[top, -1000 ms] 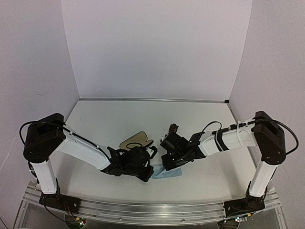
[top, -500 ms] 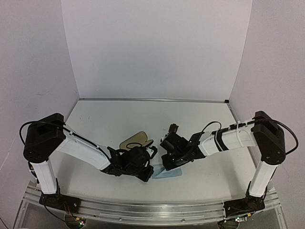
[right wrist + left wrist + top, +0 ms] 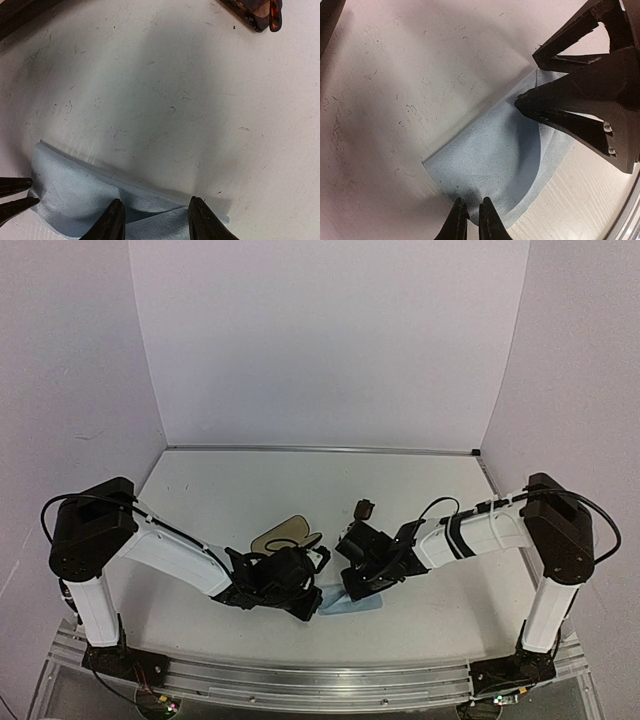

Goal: Organize the sunglasses
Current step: Fold the glasses cleaning cloth at the center of the board.

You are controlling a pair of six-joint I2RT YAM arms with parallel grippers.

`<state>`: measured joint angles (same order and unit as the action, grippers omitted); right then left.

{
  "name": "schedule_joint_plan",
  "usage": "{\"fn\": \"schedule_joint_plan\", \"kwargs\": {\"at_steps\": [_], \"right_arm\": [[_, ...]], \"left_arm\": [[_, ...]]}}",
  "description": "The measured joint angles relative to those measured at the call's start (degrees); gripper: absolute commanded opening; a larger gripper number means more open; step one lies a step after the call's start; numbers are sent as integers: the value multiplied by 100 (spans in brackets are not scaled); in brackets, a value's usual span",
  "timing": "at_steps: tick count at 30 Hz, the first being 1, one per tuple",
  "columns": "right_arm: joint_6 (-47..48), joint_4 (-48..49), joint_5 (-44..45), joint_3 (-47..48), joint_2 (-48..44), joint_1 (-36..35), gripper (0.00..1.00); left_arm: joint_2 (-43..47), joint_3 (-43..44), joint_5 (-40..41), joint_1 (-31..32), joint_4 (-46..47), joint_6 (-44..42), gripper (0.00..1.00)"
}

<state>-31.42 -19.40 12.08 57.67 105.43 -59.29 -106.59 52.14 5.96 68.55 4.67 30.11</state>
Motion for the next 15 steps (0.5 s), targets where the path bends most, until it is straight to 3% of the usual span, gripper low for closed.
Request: {"fn": "schedule_joint_plan", "kwargs": {"at_steps": [15], "right_arm": [[-68,-28,177,-243,-120,0,44]], "left_arm": [[0,0,-26,0,0,2,9]]}}
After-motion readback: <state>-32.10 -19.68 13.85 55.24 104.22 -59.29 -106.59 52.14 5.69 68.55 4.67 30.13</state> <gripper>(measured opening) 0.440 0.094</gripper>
